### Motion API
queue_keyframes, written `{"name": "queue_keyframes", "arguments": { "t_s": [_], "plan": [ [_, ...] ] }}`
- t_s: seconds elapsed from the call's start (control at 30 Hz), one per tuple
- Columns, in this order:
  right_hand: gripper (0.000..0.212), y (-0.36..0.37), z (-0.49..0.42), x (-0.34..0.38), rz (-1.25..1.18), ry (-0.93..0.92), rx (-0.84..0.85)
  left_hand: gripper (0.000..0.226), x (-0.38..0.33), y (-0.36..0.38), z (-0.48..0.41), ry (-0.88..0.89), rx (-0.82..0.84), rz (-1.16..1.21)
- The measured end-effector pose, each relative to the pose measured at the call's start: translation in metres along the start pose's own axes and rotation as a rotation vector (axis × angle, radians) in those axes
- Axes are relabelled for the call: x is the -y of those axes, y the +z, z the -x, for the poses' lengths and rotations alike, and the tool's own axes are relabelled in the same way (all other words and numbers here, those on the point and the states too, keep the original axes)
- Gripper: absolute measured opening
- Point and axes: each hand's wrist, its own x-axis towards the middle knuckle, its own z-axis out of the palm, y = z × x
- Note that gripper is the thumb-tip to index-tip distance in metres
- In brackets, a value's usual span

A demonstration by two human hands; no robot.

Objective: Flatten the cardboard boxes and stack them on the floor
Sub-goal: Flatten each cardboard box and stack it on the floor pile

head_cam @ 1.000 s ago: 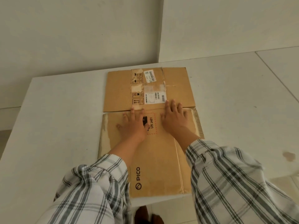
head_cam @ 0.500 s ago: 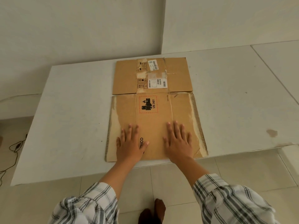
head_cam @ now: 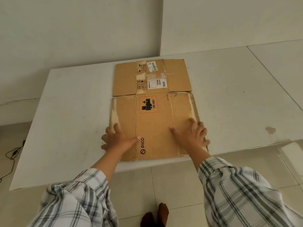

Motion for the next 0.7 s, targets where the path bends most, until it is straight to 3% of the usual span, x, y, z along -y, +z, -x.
{"name": "queue_keyframes", "arguments": {
  "t_s": [0.1, 0.2, 0.33, 0.5, 0.6, 0.7],
  "plan": [
    [0.120, -0.013, -0.006, 0.000, -0.061, 0.066, 0.004, 0.129, 0.008, -0.009, -0.009, -0.054, 0.008, 0.046],
    [0.124, -0.027, -0.017, 0.001, -0.137, 0.169, 0.020, 0.121, 0.012, -0.020, -0.019, -0.097, 0.021, 0.222],
    [0.107, -0.038, -0.024, -0.005, -0.274, 0.209, 0.086, 0.121, 0.018, -0.031, -0.031, -0.226, 0.093, 0.331],
    [0.086, -0.050, -0.007, -0.008, -0.363, 0.145, 0.011, 0.120, 0.035, -0.035, -0.048, -0.291, 0.179, 0.372],
    [0.084, -0.055, 0.001, -0.002, -0.376, 0.135, -0.081, 0.101, 0.034, -0.039, -0.043, -0.229, 0.208, 0.554],
    [0.084, -0.059, 0.009, 0.007, -0.398, 0.113, -0.151, 0.076, 0.026, -0.037, -0.032, -0.144, 0.126, 0.607]
  ]
}}
